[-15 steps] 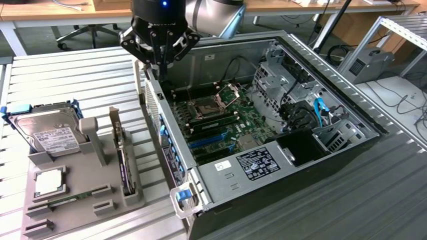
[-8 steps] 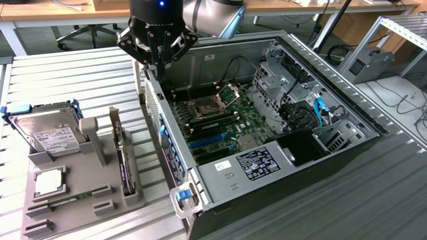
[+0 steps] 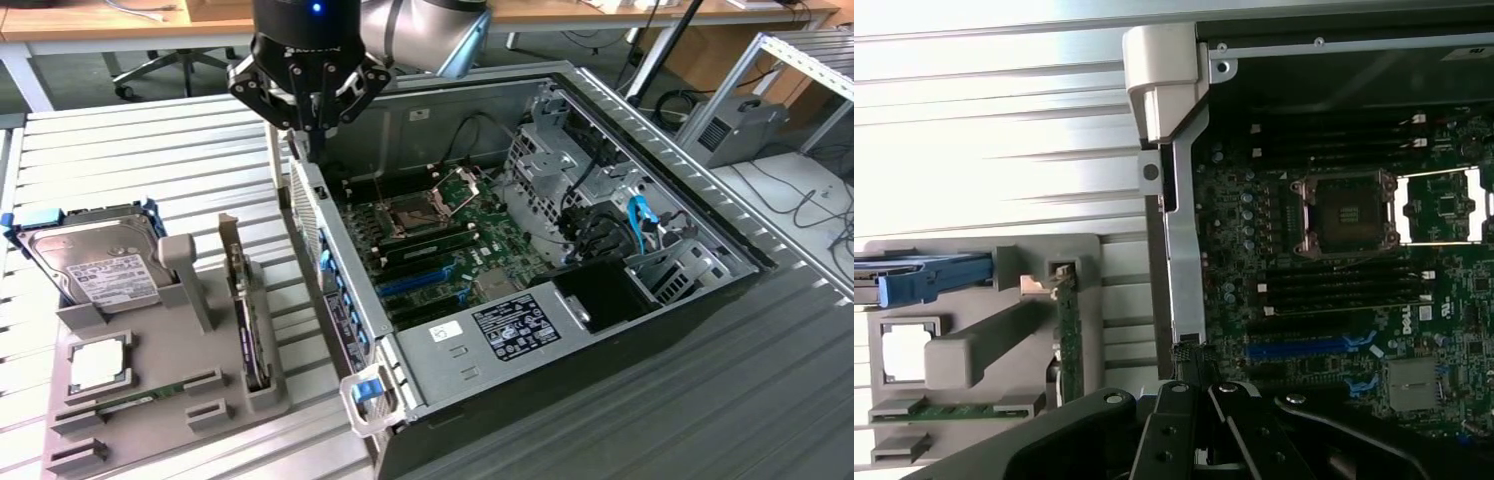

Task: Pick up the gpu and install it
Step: 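Reach for the gpu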

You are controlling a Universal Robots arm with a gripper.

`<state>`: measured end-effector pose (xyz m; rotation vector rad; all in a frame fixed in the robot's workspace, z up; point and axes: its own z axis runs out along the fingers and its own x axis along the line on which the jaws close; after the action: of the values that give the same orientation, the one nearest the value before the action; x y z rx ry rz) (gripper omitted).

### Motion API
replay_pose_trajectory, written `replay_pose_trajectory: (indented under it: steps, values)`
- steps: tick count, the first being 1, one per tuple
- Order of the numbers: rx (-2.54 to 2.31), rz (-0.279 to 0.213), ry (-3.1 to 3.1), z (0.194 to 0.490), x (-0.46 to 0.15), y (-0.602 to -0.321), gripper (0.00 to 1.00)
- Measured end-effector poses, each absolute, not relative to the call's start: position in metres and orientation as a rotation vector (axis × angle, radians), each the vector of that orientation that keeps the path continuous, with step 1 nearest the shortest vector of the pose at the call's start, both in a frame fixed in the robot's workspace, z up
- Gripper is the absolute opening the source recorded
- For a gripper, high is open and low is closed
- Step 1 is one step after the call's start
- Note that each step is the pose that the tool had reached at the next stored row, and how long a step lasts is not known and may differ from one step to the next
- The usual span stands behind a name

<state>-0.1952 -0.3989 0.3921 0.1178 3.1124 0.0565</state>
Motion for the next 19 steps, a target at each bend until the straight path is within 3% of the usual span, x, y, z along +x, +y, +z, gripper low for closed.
replay_pose_trajectory:
  steps: [19]
  values:
    - [0.118, 0.053, 3.112, 0.392, -0.206, -0.399, 0.11]
